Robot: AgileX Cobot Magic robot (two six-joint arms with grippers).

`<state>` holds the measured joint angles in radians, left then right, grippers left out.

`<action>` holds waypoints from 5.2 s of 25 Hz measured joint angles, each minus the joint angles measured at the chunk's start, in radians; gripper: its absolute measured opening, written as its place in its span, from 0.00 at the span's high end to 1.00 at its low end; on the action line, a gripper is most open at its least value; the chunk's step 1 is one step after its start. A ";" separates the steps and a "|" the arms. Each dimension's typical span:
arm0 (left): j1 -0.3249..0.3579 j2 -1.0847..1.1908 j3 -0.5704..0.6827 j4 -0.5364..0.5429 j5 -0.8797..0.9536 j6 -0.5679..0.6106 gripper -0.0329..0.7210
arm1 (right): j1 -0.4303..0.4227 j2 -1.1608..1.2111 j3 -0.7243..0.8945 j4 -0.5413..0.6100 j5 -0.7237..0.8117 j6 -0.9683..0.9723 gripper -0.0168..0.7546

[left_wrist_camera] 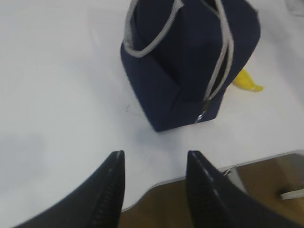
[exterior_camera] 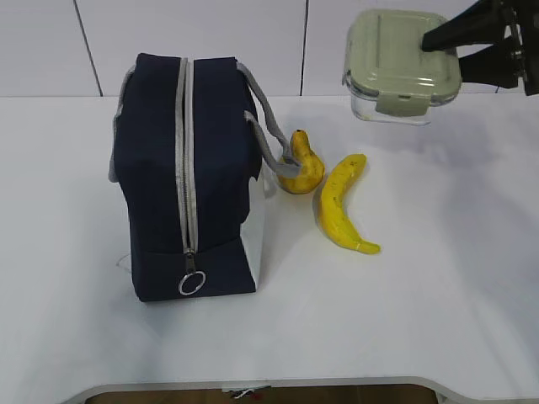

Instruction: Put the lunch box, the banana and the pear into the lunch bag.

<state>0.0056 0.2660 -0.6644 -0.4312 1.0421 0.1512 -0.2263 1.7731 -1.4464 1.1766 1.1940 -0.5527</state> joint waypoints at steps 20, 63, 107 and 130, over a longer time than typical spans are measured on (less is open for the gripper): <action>0.000 0.725 -0.093 -0.532 -0.115 0.378 0.45 | 0.233 -0.001 0.000 0.192 -0.004 -0.014 0.48; -0.137 1.512 -0.797 -0.410 0.064 0.338 0.92 | 0.297 -0.001 0.002 0.262 -0.008 -0.024 0.48; -0.183 1.490 -0.799 -0.633 0.091 0.534 0.95 | 0.411 0.068 0.002 -0.015 -0.225 -0.071 0.48; -0.183 1.490 -0.799 -0.534 0.121 0.603 0.96 | 0.535 0.303 -0.052 0.060 -0.380 -0.074 0.48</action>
<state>-0.1775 1.7561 -1.4630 -0.9650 1.1634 0.7542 0.3085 2.0758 -1.4988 1.2367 0.8136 -0.6263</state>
